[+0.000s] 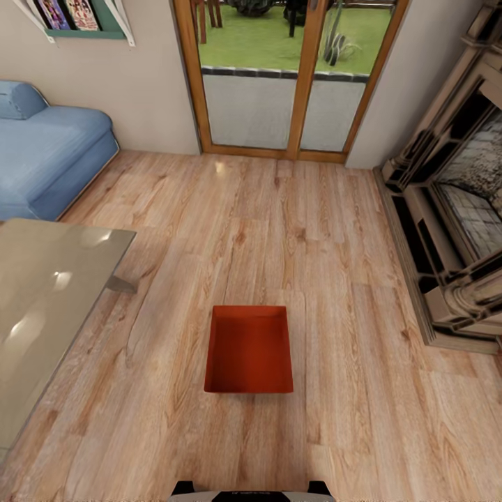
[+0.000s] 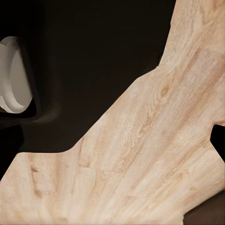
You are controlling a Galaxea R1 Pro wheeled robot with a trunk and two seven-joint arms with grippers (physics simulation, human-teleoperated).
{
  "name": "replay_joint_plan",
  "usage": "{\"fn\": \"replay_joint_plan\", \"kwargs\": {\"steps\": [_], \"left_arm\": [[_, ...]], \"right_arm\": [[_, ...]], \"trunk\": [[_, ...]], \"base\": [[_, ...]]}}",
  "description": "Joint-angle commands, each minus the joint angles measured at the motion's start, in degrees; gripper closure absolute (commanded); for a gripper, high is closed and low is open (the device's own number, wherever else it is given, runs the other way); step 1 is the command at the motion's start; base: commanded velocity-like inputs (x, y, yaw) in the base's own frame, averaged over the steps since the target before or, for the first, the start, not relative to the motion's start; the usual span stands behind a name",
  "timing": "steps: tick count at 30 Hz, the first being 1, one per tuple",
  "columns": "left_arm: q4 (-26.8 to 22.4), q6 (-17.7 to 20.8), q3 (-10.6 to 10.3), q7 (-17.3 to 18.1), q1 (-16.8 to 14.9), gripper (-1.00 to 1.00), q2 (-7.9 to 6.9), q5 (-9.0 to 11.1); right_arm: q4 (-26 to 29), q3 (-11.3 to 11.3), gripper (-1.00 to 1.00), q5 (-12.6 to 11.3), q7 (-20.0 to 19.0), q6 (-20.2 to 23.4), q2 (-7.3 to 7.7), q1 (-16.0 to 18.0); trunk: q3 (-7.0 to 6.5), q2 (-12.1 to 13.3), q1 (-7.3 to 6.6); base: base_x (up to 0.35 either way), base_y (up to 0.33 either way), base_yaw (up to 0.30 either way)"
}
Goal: Move the two storage containers from the living room to the garage. In the garage, place one container on the floor and stack the other container on top of it (either order is fine).
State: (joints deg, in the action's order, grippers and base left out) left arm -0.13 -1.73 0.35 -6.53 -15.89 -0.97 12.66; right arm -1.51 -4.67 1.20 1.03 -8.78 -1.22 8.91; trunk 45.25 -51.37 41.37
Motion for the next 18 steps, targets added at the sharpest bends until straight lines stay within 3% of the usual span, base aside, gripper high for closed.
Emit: {"fn": "replay_joint_plan", "kwargs": {"steps": [1,18], "left_arm": [[0.04,-0.18,0.00,-0.06,-0.02,-1.00,0.01,0.35],[0.04,-0.20,0.00,-0.06,-0.02,-1.00,0.01,0.35]], "right_arm": [[-0.16,-0.42,-1.00,0.12,0.11,-0.27,-0.01,0.06],[-0.16,-0.44,-1.00,0.23,0.11,-0.62,0.06,0.06]], "trunk": [[0.12,-0.03,0.00],[0.98,-0.03,0.00]], "base": [[0.000,0.000,0.000],[0.000,0.000,0.000]]}}
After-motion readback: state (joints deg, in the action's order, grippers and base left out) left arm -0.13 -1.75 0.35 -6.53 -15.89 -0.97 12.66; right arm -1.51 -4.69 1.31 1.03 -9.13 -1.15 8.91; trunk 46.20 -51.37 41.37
